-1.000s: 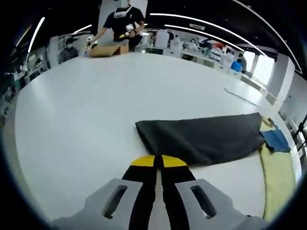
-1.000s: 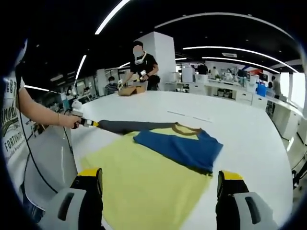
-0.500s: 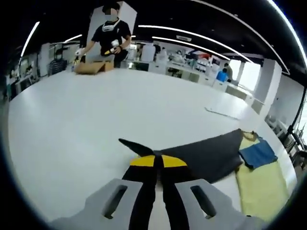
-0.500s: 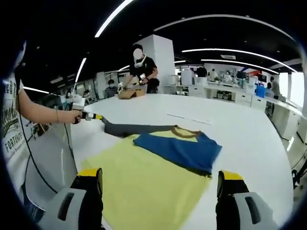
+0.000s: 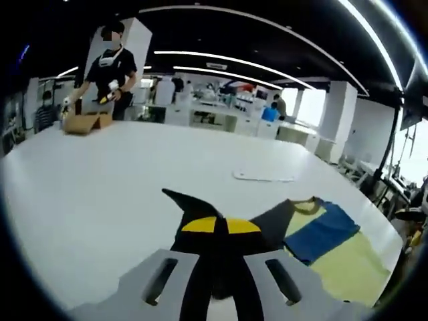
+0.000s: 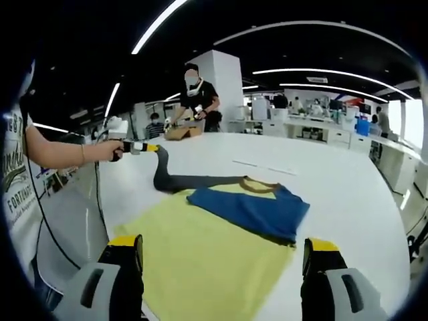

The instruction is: Fold the garment on the visible template until the final outline fits inside the template.

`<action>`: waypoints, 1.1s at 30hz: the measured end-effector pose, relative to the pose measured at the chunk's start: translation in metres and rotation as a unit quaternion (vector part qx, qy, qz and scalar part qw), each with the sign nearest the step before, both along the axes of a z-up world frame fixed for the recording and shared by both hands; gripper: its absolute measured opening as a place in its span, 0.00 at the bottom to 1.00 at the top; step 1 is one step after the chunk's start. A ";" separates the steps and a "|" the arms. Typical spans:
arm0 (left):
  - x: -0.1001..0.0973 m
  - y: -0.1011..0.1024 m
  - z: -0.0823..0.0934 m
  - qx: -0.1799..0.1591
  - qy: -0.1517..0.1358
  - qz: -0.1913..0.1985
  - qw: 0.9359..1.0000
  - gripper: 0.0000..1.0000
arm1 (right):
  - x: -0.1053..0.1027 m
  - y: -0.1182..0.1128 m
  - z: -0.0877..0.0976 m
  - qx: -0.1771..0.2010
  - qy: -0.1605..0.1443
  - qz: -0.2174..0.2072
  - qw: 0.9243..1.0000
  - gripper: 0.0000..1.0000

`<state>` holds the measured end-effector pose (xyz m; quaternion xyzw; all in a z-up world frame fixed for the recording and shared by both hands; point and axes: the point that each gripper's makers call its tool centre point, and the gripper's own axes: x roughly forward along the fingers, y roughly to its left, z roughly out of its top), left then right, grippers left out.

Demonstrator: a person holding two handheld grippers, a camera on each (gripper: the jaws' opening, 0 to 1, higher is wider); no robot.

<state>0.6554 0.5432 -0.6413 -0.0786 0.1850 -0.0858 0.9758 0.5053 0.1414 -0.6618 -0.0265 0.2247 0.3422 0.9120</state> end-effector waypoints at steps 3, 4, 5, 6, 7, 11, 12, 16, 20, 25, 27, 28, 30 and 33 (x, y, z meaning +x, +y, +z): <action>0.011 -0.024 0.010 -0.006 -0.012 -0.028 1.000 0.00 | -0.001 0.000 -0.002 0.001 0.002 -0.001 1.000 0.99; 0.013 -0.029 0.012 -0.006 -0.014 -0.035 0.999 0.00 | -0.002 0.001 -0.002 0.001 0.003 -0.001 1.000 0.99; 0.016 -0.038 0.014 -0.008 -0.015 -0.042 0.999 0.00 | 0.000 -0.002 -0.002 0.002 0.002 -0.001 1.000 0.99; 0.019 -0.043 0.016 -0.010 -0.017 -0.048 0.999 0.00 | 0.000 -0.002 -0.003 0.003 0.003 -0.001 1.000 0.99; 0.021 -0.048 0.017 -0.013 -0.017 -0.052 0.998 0.00 | -0.001 -0.001 -0.003 0.005 0.004 -0.002 1.000 0.99; 0.031 -0.074 0.024 -0.018 -0.022 -0.074 0.997 0.00 | -0.002 -0.001 -0.005 0.007 0.005 -0.002 1.000 0.99; 0.034 -0.080 0.025 -0.019 -0.024 -0.080 0.996 0.00 | -0.002 -0.001 -0.006 0.007 0.006 -0.004 1.000 0.99; 0.041 -0.103 0.029 -0.023 -0.028 -0.101 0.994 0.00 | -0.004 -0.006 -0.008 0.008 0.007 -0.008 1.000 0.99; 0.045 -0.123 0.032 -0.028 -0.029 -0.117 0.992 0.00 | -0.005 -0.009 -0.011 0.010 0.010 -0.013 1.000 0.99; 0.053 -0.151 0.033 -0.037 -0.029 -0.138 0.989 0.00 | -0.006 -0.013 -0.016 0.009 0.015 -0.015 1.000 0.99; 0.055 -0.166 0.036 -0.043 -0.030 -0.149 0.987 0.00 | -0.005 -0.015 -0.018 0.009 0.016 -0.016 1.000 0.99; 0.056 -0.172 0.038 -0.045 -0.033 -0.154 0.987 0.00 | -0.005 -0.016 -0.019 0.009 0.017 -0.016 1.000 0.99; 0.058 -0.185 0.040 -0.044 -0.036 -0.167 0.984 0.00 | -0.005 -0.016 -0.020 0.009 0.019 -0.016 1.000 0.99; 0.060 -0.203 0.041 -0.034 -0.038 -0.188 0.981 0.00 | -0.006 -0.017 -0.023 0.009 0.022 -0.017 1.000 0.99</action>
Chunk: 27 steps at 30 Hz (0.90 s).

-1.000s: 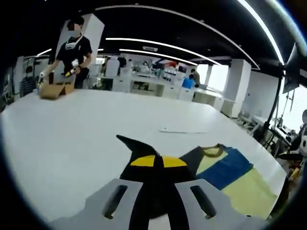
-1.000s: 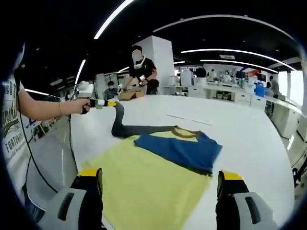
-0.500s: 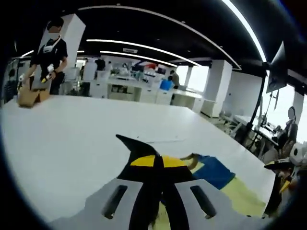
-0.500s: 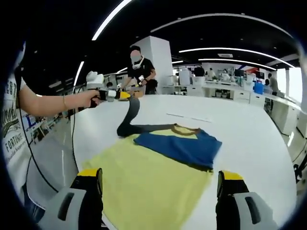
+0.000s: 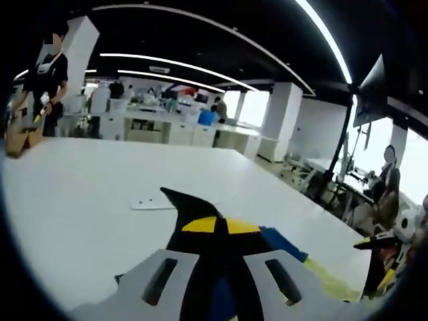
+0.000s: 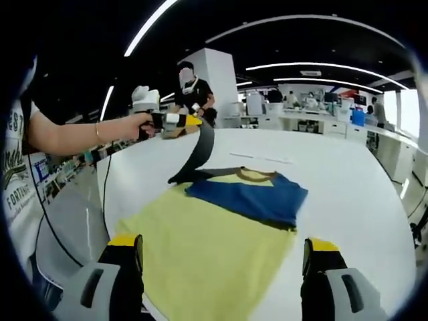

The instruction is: Fold the garment on the visible template until the final outline fits inside the template.

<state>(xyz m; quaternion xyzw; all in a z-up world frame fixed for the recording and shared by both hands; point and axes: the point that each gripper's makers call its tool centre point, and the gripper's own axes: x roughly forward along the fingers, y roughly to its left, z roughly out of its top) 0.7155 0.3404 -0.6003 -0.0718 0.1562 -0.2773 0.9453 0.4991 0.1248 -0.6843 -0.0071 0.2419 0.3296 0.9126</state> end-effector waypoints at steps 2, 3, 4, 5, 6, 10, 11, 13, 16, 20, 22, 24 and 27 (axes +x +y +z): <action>0.001 -0.011 0.000 0.001 0.001 -0.010 1.000 0.00 | -0.001 0.000 -0.001 -0.001 0.001 0.000 1.000 0.99; 0.002 -0.017 -0.001 0.003 0.001 -0.016 1.000 0.00 | -0.001 0.000 -0.002 -0.001 0.002 -0.001 1.000 0.99; 0.002 -0.021 -0.001 0.004 0.001 -0.021 1.000 0.00 | -0.002 0.000 -0.002 -0.001 0.004 -0.002 1.000 0.99; 0.002 -0.026 -0.002 0.006 0.001 -0.027 1.000 0.00 | -0.002 -0.001 -0.003 -0.001 0.005 -0.003 1.000 0.99; 0.001 -0.030 -0.002 0.004 0.004 -0.033 0.999 0.00 | -0.002 -0.001 -0.003 -0.001 0.006 -0.003 1.000 0.99; 0.001 -0.052 -0.004 0.007 0.005 -0.057 0.998 0.00 | -0.001 -0.002 -0.005 -0.001 0.008 -0.004 1.000 0.99; 0.000 -0.058 -0.004 0.008 0.004 -0.065 0.998 0.00 | -0.001 -0.002 -0.005 -0.002 0.009 -0.005 1.000 0.99; 0.001 -0.069 -0.004 0.016 0.001 -0.076 0.997 0.00 | 0.000 -0.002 -0.005 -0.001 0.009 -0.006 1.000 0.99; -0.001 -0.088 -0.008 0.033 -0.003 -0.099 0.995 0.00 | 0.001 -0.002 -0.005 -0.001 0.009 -0.007 1.000 0.99; -0.007 -0.111 -0.012 0.036 -0.001 -0.124 0.992 0.00 | 0.003 -0.002 -0.005 0.001 0.008 -0.009 1.000 0.99; -0.009 -0.120 -0.013 0.036 -0.002 -0.133 0.990 0.00 | 0.002 -0.001 -0.005 0.000 0.009 -0.009 1.000 0.99; -0.012 -0.129 -0.014 0.032 0.000 -0.141 0.990 0.00 | 0.001 0.000 -0.006 0.000 0.010 -0.008 1.000 0.99; -0.017 -0.143 -0.022 0.037 0.005 -0.155 0.987 0.00 | 0.000 -0.002 -0.006 0.000 0.012 -0.009 1.000 0.99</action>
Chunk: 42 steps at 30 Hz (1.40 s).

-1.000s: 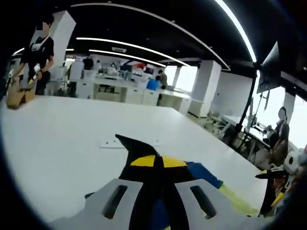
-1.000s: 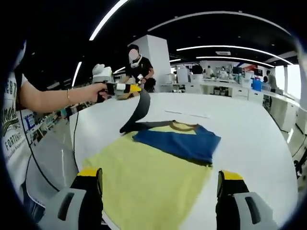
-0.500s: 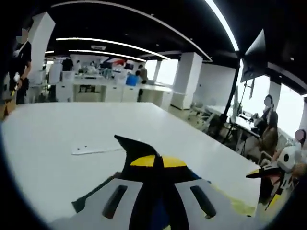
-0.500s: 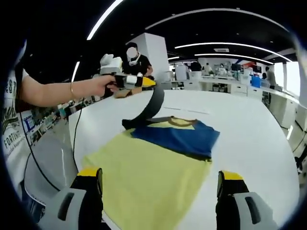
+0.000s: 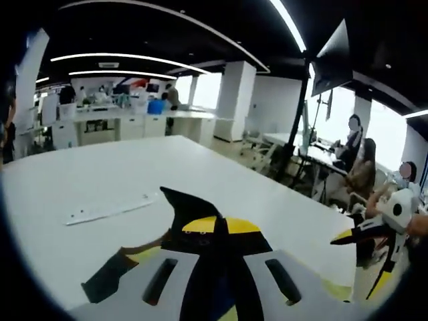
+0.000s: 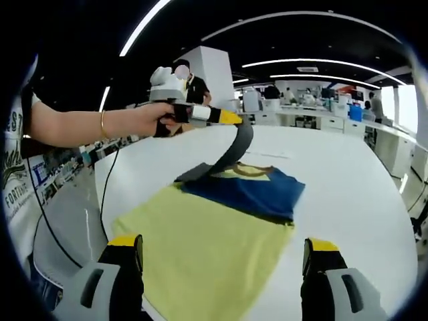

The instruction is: Fold the garment on the visible template until the final outline fits inside the template.

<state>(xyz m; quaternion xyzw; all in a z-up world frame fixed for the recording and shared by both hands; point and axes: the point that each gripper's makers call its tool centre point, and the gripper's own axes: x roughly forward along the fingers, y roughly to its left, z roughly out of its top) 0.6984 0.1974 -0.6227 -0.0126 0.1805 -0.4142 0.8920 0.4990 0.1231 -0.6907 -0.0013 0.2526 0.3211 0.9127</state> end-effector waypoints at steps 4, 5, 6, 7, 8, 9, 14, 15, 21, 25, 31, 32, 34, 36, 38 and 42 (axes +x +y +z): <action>-0.004 -0.013 -0.014 0.005 0.014 -0.009 1.000 0.00 | -0.001 -0.003 -0.001 -0.001 0.002 -0.005 1.000 0.99; -0.004 -0.016 -0.019 0.005 0.019 -0.010 1.000 0.00 | -0.002 -0.004 -0.001 -0.001 0.002 -0.007 1.000 0.99; -0.005 -0.018 -0.021 0.005 0.021 -0.011 1.000 0.00 | -0.002 -0.005 0.000 -0.001 0.002 -0.008 1.000 0.99; -0.006 -0.022 -0.025 0.004 0.027 -0.011 1.000 0.00 | -0.002 -0.006 0.000 0.000 0.001 -0.010 1.000 0.99; -0.007 -0.024 -0.027 0.001 0.030 -0.011 0.999 0.00 | -0.003 -0.007 0.000 0.000 0.001 -0.010 1.000 0.99; -0.007 -0.027 -0.031 0.000 0.034 -0.012 0.999 0.00 | -0.003 -0.007 0.000 0.000 0.001 -0.012 1.000 0.99; -0.014 -0.036 -0.045 0.003 0.037 -0.024 0.999 0.00 | -0.005 -0.010 -0.002 0.001 0.003 -0.018 1.000 0.99; -0.017 -0.037 -0.048 0.003 0.041 -0.029 0.999 0.00 | -0.005 -0.010 -0.002 0.003 0.003 -0.018 1.000 0.99; -0.027 -0.032 -0.053 0.013 0.030 -0.047 0.998 0.14 | -0.007 -0.007 -0.005 0.001 0.008 -0.013 1.000 0.99; -0.032 -0.020 -0.050 0.012 0.014 -0.055 0.998 0.29 | -0.008 -0.003 -0.005 0.000 0.011 -0.001 1.000 0.99; -0.043 0.006 -0.047 0.023 -0.013 -0.074 0.997 0.54 | -0.011 0.001 -0.008 -0.014 0.020 0.030 0.999 0.99; -0.046 0.011 -0.045 0.027 -0.020 -0.078 0.996 0.58 | -0.012 0.001 -0.007 -0.015 0.021 0.035 0.999 0.99; -0.049 0.022 -0.042 0.033 -0.034 -0.082 0.996 0.67 | -0.013 0.003 -0.006 -0.017 0.021 0.046 0.999 0.99; -0.051 0.037 -0.039 0.024 -0.029 -0.073 0.997 0.73 | -0.014 0.004 -0.006 -0.016 0.024 0.054 0.998 0.99; -0.053 0.053 -0.035 0.015 -0.030 -0.057 0.998 0.78 | -0.014 0.005 -0.007 -0.018 0.026 0.060 0.998 0.99; -0.070 0.078 -0.028 0.006 -0.039 -0.055 0.998 0.85 | -0.015 0.007 -0.008 -0.024 0.029 0.071 0.997 0.99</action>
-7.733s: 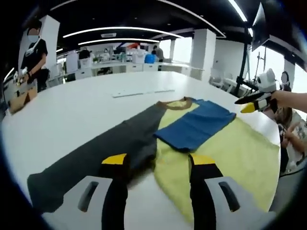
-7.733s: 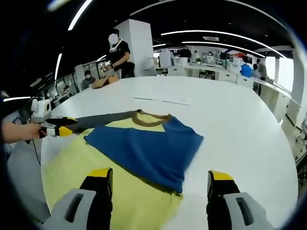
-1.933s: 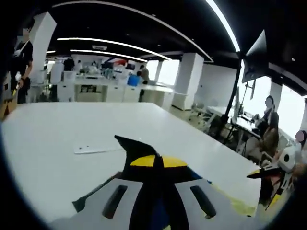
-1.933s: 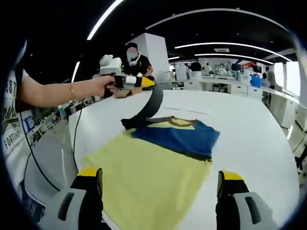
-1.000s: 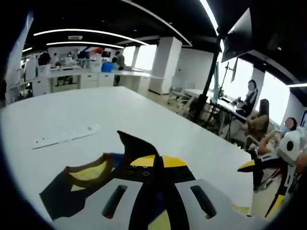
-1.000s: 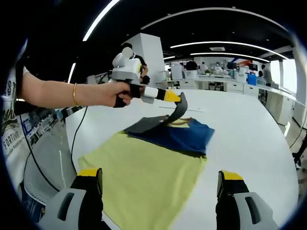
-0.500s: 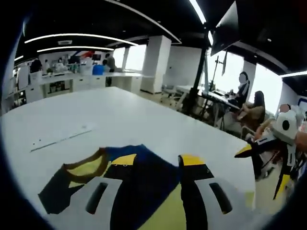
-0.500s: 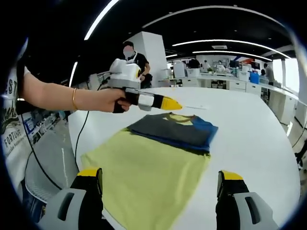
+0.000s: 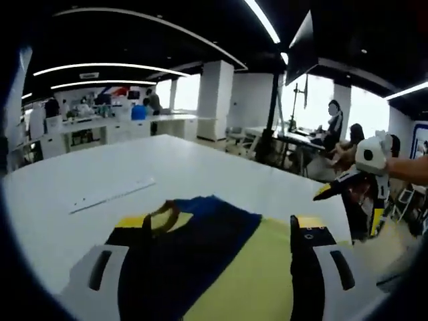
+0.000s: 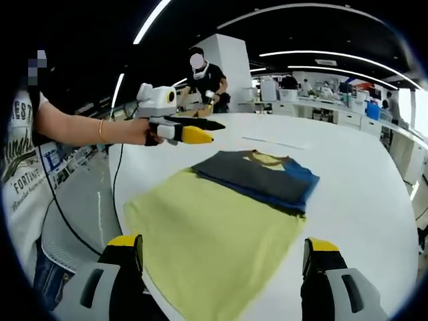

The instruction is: Fold the garment on the visible template until the final outline fits inside the template.

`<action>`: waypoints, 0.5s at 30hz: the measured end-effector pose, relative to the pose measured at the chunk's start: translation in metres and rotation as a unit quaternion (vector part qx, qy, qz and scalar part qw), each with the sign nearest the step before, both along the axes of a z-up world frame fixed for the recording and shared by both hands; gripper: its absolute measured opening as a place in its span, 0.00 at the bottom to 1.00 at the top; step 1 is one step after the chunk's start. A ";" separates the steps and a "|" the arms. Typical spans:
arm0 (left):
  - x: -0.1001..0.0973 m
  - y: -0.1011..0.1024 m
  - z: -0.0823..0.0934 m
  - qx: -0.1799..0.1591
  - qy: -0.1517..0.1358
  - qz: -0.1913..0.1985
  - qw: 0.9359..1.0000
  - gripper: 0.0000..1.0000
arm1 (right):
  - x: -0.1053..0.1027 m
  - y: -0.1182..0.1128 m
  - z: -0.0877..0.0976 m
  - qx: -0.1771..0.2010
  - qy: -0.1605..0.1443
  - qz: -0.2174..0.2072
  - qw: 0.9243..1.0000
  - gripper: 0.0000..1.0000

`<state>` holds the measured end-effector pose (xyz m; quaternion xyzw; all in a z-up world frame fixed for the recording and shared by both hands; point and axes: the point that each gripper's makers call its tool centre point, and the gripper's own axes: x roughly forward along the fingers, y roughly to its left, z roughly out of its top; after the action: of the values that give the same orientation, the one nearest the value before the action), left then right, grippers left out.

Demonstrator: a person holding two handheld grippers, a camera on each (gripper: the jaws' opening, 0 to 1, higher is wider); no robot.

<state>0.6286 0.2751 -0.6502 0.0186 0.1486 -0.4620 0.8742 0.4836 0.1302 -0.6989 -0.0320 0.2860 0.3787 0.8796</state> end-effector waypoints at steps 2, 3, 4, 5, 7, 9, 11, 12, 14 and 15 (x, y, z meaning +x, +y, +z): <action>-0.010 0.012 0.003 0.002 -0.009 -0.004 1.000 0.89 | -0.002 0.003 0.000 -0.002 0.001 0.008 1.000 0.99; -0.015 0.017 0.003 0.003 -0.010 -0.006 1.000 0.90 | -0.003 0.004 0.000 -0.002 0.002 0.011 1.000 0.99; -0.022 0.024 0.003 0.007 -0.013 -0.008 1.000 0.91 | -0.005 0.004 -0.001 -0.004 0.003 0.016 1.000 0.99; -0.027 0.029 0.002 0.010 -0.015 -0.009 1.000 0.93 | -0.006 0.004 -0.001 -0.005 0.003 0.019 1.000 0.99; -0.039 0.040 -0.001 0.013 -0.015 -0.010 1.000 0.94 | -0.009 0.006 -0.001 -0.007 0.004 0.023 1.000 0.99; -0.051 0.050 -0.005 0.019 -0.011 -0.011 1.000 0.95 | -0.012 0.007 -0.003 -0.010 0.007 0.029 1.000 0.99; -0.060 0.058 -0.009 0.026 -0.011 -0.014 1.000 0.98 | -0.015 0.007 -0.006 -0.016 0.011 0.036 0.999 0.99; -0.067 0.062 -0.013 0.029 -0.009 -0.014 0.999 0.99 | -0.016 0.006 -0.007 -0.018 0.014 0.039 0.999 0.99; -0.080 0.069 -0.018 0.039 -0.006 -0.019 0.999 0.99 | -0.020 0.006 -0.011 -0.026 0.017 0.047 0.998 0.99; -0.085 0.072 -0.020 0.042 -0.006 -0.021 0.999 0.99 | -0.022 0.006 -0.012 -0.029 0.018 0.049 0.998 0.99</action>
<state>0.5434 0.3471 -0.6704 0.0611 0.1623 -0.4736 0.8635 0.4621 0.1362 -0.7110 -0.0646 0.3111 0.4139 0.8531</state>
